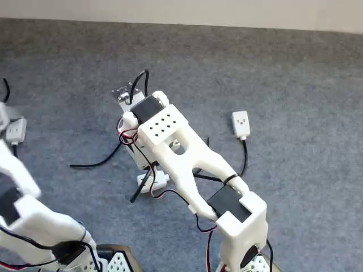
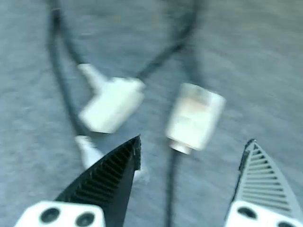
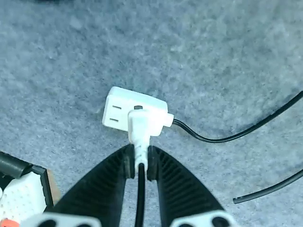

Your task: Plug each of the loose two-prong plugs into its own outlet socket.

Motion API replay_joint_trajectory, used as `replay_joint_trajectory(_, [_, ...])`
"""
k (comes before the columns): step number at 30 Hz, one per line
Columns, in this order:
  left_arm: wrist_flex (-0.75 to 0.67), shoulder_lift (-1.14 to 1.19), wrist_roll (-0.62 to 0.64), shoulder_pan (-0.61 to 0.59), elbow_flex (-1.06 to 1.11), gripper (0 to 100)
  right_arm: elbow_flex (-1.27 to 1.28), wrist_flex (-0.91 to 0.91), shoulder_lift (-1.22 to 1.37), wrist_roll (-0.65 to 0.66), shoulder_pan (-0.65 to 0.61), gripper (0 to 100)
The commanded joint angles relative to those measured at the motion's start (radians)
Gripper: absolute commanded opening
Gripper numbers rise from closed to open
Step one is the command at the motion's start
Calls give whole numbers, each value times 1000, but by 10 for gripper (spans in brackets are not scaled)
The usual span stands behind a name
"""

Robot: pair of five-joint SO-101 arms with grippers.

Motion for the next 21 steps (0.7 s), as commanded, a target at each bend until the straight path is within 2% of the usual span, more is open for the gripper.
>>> replay_joint_trajectory(1, [-2,113,-9,-96,-177,337,-4,24,-97,-12,12,5])
replay_joint_trajectory(9, [3,291,-9,-113,-338,337,102,2,-119,-11,21,5])
replay_joint_trajectory(21, [2,298,-9,-116,-349,337,107,-45,-2,-18,15,5])
